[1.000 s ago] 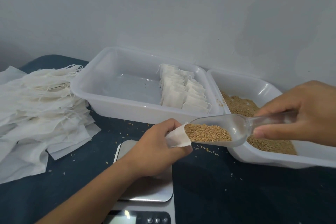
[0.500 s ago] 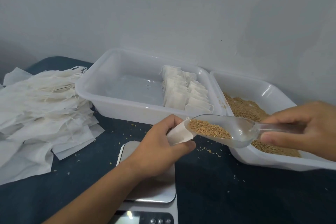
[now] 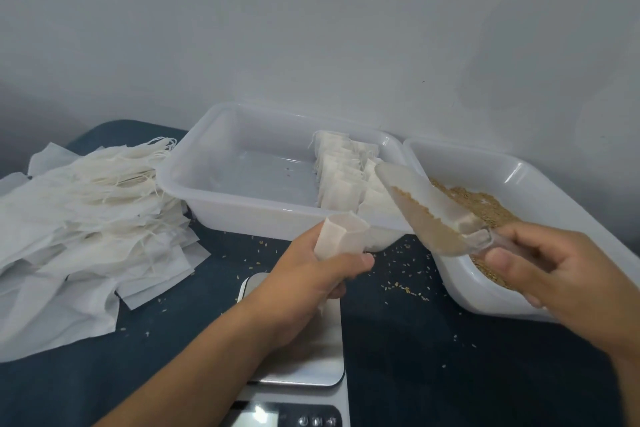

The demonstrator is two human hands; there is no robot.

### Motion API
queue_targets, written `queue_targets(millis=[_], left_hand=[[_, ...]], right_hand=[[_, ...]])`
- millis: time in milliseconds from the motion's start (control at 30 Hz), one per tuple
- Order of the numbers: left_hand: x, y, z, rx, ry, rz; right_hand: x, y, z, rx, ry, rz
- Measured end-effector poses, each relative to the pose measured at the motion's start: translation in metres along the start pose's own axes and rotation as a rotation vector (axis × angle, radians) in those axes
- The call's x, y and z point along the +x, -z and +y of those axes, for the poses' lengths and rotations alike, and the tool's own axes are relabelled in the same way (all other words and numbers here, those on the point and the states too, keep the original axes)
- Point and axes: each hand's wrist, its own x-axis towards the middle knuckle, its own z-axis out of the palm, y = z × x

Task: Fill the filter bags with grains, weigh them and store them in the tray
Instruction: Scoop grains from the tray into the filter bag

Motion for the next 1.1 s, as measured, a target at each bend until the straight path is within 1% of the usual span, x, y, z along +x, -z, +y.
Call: queue_targets(millis=[167, 300, 400, 500, 633, 733, 800, 867, 1033, 1100], left_hand=[[-0.003, 0.006, 0.007, -0.165, 0.07, -0.135], [-0.006, 0.013, 0.011, -0.16, 0.117, -0.223], [-0.008, 0.017, 0.011, -0.115, 0.129, -0.282], [-0.009, 0.018, 0.008, -0.132, 0.159, -0.337], [-0.009, 0.018, 0.003, -0.094, 0.147, -0.387], [-0.007, 0.025, 0.003, -0.07, 0.117, -0.407], [-0.005, 0.033, 0.003, -0.058, 0.09, -0.386], [-0.005, 0.039, 0.003, -0.036, 0.036, -0.326], [-0.008, 0.041, 0.004, 0.159, -0.102, -0.006], [-0.012, 0.044, 0.004, 0.218, -0.136, 0.06]], right_hand=[[0.019, -0.036, -0.002, -0.051, 0.01, 0.026], [0.039, -0.068, -0.011, 0.008, 0.029, -0.034], [0.05, -0.088, -0.017, 0.146, 0.036, -0.078], [0.055, -0.102, -0.021, 0.308, 0.073, -0.115], [0.054, -0.108, -0.022, 0.43, 0.175, -0.09], [0.05, -0.109, -0.025, 0.436, 0.21, -0.014], [0.048, -0.112, -0.025, 0.421, 0.193, 0.061], [0.047, -0.115, -0.027, 0.385, 0.169, 0.116], [0.044, -0.119, -0.026, 0.418, 0.17, 0.179], [0.042, -0.12, -0.024, 0.432, 0.17, 0.187]])
